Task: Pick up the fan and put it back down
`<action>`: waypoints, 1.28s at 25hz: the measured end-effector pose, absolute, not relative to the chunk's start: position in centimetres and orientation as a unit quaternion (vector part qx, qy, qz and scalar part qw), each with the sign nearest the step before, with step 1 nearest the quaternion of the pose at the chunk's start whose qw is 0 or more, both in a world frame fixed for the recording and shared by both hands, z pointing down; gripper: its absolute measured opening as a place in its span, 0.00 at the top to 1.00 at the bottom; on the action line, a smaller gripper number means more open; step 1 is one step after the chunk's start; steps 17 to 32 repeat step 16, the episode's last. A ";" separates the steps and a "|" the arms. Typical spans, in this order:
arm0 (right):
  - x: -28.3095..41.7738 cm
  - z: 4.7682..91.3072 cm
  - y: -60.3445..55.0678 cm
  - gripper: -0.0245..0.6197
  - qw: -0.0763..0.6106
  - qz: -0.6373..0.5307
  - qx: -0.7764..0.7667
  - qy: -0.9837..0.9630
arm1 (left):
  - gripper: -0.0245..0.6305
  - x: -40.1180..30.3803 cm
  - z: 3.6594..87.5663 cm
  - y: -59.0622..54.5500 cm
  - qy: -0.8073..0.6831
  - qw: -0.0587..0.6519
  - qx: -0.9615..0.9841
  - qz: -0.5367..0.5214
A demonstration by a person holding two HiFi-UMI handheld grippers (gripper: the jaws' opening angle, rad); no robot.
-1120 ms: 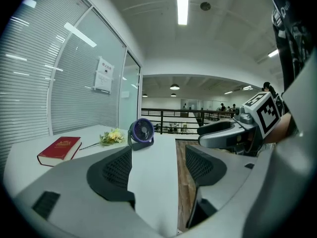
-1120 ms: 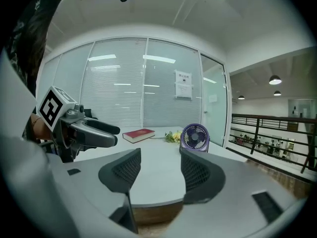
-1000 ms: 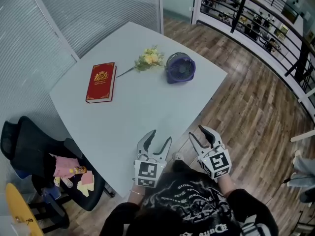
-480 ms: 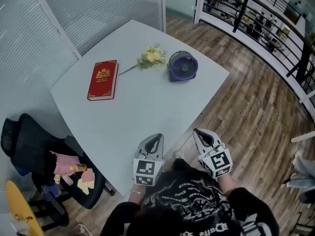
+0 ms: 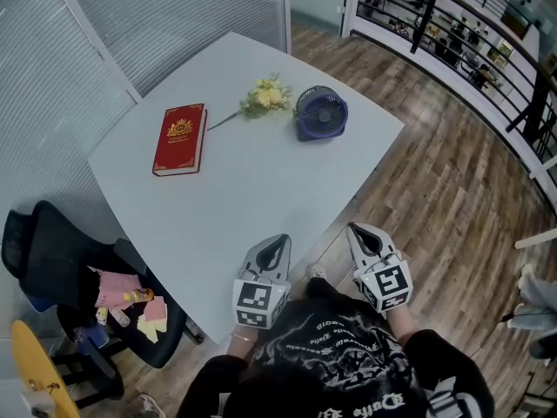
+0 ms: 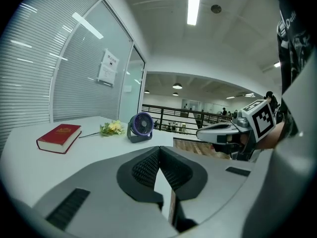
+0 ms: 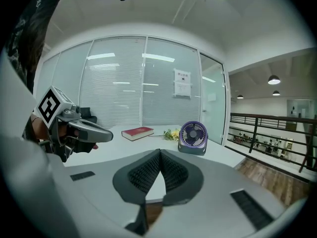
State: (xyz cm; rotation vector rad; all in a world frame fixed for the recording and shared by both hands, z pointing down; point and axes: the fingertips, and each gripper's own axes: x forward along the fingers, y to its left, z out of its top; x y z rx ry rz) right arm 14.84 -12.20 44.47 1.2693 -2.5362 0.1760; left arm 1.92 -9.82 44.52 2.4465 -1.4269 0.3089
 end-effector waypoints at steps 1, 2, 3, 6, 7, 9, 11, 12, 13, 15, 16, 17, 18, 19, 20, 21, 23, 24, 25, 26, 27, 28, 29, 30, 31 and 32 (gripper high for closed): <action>14.8 44.5 -12.2 0.95 0.151 0.061 0.441 -0.883 | 0.93 1.9 44.5 -9.8 -0.495 0.146 0.850 0.107; 14.7 44.6 -12.2 0.95 0.153 0.060 0.439 -0.883 | 0.93 1.9 44.6 -9.7 -0.495 0.147 0.850 0.106; 14.6 44.7 -12.1 0.95 0.155 0.060 0.438 -0.883 | 0.93 1.8 44.6 -9.6 -0.496 0.148 0.849 0.105; 14.4 44.9 -12.0 0.95 0.158 0.060 0.435 -0.884 | 0.93 1.6 44.8 -9.5 -0.499 0.152 0.847 0.105; 14.4 44.9 -12.0 0.95 0.159 0.060 0.435 -0.884 | 0.93 1.5 44.8 -9.5 -0.499 0.152 0.846 0.105; 14.2 45.0 -12.0 0.95 0.161 0.061 0.434 -0.884 | 0.93 1.3 44.9 -9.3 -0.498 0.153 0.847 0.106; 14.2 45.1 -12.1 0.95 0.162 0.060 0.435 -0.884 | 0.93 1.0 45.0 -9.2 -0.496 0.151 0.848 0.107; 14.3 45.1 -12.2 0.95 0.162 0.059 0.436 -0.883 | 0.93 0.9 45.1 -9.2 -0.497 0.150 0.848 0.107; 14.4 45.2 -12.3 0.95 0.163 0.059 0.437 -0.882 | 0.93 0.7 45.2 -9.2 -0.498 0.151 0.847 0.107; 14.6 45.5 -12.4 0.95 0.165 0.060 0.441 -0.880 | 0.93 0.4 45.4 -9.3 -0.500 0.153 0.846 0.108; 14.7 45.6 -12.5 0.95 0.166 0.062 0.442 -0.879 | 0.93 0.3 45.5 -9.4 -0.500 0.155 0.845 0.108; 14.7 45.6 -12.5 0.95 0.166 0.062 0.442 -0.879 | 0.93 0.3 45.5 -9.4 -0.500 0.155 0.845 0.108; 14.7 45.6 -12.5 0.95 0.166 0.062 0.442 -0.879 | 0.93 0.3 45.5 -9.4 -0.500 0.155 0.845 0.108; 14.7 45.6 -12.5 0.95 0.166 0.062 0.442 -0.879 | 0.93 0.3 45.5 -9.4 -0.500 0.155 0.845 0.108; 14.7 45.6 -12.5 0.95 0.166 0.062 0.442 -0.879 | 0.93 0.3 45.5 -9.4 -0.500 0.155 0.845 0.108; 14.7 45.6 -12.5 0.95 0.166 0.062 0.442 -0.879 | 0.93 0.3 45.5 -9.4 -0.500 0.155 0.845 0.108; 14.7 45.6 -12.5 0.95 0.166 0.062 0.442 -0.879 | 0.93 0.3 45.5 -9.4 -0.500 0.155 0.845 0.108; 14.7 45.6 -12.5 0.95 0.166 0.062 0.442 -0.879 | 0.93 0.3 45.5 -9.4 -0.500 0.155 0.845 0.108; 14.7 45.6 -12.5 0.95 0.166 0.062 0.442 -0.879 | 0.93 0.3 45.5 -9.4 -0.500 0.155 0.845 0.108; 14.7 45.6 -12.5 0.95 0.166 0.062 0.442 -0.879 | 0.93 0.3 45.5 -9.4 -0.500 0.155 0.845 0.108; 14.7 45.6 -12.5 0.95 0.166 0.062 0.442 -0.879 | 0.93 0.3 45.5 -9.4 -0.500 0.155 0.845 0.108; 14.7 45.6 -12.5 0.95 0.166 0.062 0.442 -0.879 | 0.93 0.3 45.5 -9.4 -0.500 0.155 0.845 0.108; 14.7 45.6 -12.5 0.95 0.166 0.062 0.442 -0.879 | 0.93 0.3 45.5 -9.4 -0.500 0.155 0.845 0.108; 14.7 45.6 -12.5 0.95 0.166 0.062 0.442 -0.879 | 0.93 0.3 45.5 -9.4 -0.500 0.155 0.845 0.108; 14.7 45.6 -12.5 0.95 0.166 0.062 0.442 -0.879 | 0.93 0.3 45.5 -9.4 -0.500 0.155 0.845 0.108; 14.7 45.6 -12.5 0.95 0.166 0.062 0.442 -0.879 | 0.93 0.3 45.5 -9.4 -0.500 0.155 0.845 0.108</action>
